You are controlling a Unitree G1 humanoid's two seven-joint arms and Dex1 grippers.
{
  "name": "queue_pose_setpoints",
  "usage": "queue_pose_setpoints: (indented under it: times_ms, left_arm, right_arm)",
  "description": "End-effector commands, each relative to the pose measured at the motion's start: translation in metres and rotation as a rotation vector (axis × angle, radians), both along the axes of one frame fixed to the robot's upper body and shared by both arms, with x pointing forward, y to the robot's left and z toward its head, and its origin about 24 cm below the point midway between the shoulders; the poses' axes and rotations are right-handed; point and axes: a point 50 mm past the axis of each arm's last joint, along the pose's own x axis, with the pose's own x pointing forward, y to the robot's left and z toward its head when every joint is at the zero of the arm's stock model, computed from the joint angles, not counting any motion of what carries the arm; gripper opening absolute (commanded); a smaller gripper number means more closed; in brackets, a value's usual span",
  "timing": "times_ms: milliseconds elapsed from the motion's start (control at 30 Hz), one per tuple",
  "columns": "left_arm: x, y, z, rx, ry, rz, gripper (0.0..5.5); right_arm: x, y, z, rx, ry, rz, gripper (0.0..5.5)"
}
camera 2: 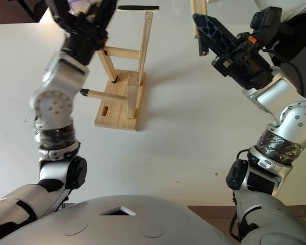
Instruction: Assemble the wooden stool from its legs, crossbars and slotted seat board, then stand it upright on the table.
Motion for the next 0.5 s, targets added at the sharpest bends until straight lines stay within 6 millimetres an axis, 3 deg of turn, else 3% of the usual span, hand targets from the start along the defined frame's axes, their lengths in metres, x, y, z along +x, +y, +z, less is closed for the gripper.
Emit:
queue_pose_setpoints:
  times_ms: [33,167,300,500]
  left_arm:
    - [-0.034,0.025,0.020,-0.117,-0.099,-0.052,3.14]
    - [-0.054,0.023,0.030,-0.228,-0.136,-0.195,3.55]
    - [-0.060,0.016,0.032,-0.286,-0.105,-0.315,4.20]
    - [-0.068,0.010,0.044,-0.245,-0.157,-0.470,4.21]
  right_arm:
    - [0.012,-0.007,0.017,-0.074,-0.084,0.007,2.05]
    - [0.013,0.009,0.032,-0.111,-0.164,0.153,2.05]
    - [0.018,0.021,0.054,-0.181,-0.251,0.305,2.05]
    - [0.025,0.028,0.068,-0.316,-0.330,0.470,2.05]
